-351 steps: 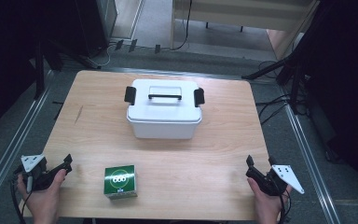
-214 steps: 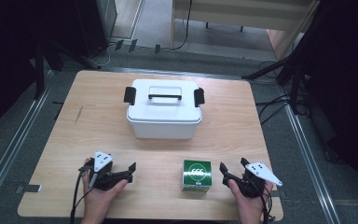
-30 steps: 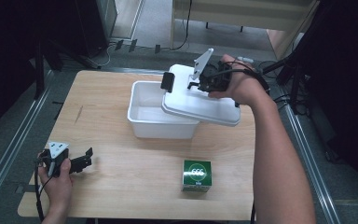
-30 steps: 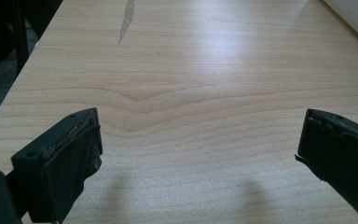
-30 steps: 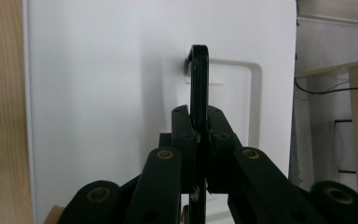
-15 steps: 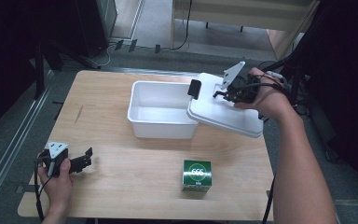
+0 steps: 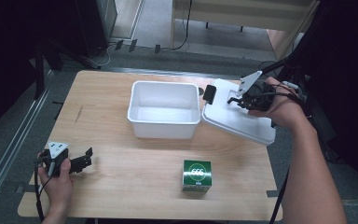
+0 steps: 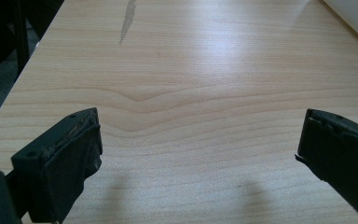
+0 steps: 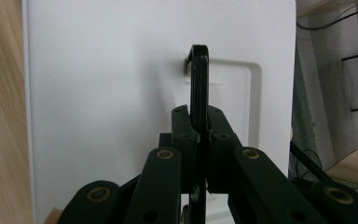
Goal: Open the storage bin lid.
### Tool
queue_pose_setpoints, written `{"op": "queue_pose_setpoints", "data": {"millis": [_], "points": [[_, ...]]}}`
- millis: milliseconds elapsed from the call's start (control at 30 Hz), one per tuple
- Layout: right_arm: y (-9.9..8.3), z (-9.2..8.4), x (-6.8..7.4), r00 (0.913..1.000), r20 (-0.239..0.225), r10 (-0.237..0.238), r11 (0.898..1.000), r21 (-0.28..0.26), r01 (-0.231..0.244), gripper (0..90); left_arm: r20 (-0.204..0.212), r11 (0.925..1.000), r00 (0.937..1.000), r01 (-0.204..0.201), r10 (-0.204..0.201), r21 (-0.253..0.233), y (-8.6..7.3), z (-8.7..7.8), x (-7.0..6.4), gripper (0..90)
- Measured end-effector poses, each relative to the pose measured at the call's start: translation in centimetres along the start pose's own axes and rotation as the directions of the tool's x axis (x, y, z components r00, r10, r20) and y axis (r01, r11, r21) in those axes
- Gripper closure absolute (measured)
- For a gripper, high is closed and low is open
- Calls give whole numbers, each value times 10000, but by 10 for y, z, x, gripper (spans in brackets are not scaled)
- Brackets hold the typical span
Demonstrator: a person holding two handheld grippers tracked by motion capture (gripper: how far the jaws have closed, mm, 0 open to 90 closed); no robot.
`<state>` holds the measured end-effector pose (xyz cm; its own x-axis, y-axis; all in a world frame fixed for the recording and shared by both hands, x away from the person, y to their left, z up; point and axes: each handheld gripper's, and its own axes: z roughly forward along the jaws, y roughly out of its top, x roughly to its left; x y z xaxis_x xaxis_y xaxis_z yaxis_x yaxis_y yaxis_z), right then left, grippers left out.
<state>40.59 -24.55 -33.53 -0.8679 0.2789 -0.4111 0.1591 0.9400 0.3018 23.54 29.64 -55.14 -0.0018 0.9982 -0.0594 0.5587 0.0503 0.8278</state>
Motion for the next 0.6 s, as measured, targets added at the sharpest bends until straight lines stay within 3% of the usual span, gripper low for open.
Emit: {"op": "queue_pose_setpoints", "data": {"millis": [300,600], "points": [[-17,13,6,9999,-160,-7,9990,452,15,847,-11,10000,10000,19,-19,-1,0,0,0,0],[-32,34,15,9995,-268,187,9988,455,-175,848,-23,10000,10000,-3,3,3,0,0,0,0]]}}
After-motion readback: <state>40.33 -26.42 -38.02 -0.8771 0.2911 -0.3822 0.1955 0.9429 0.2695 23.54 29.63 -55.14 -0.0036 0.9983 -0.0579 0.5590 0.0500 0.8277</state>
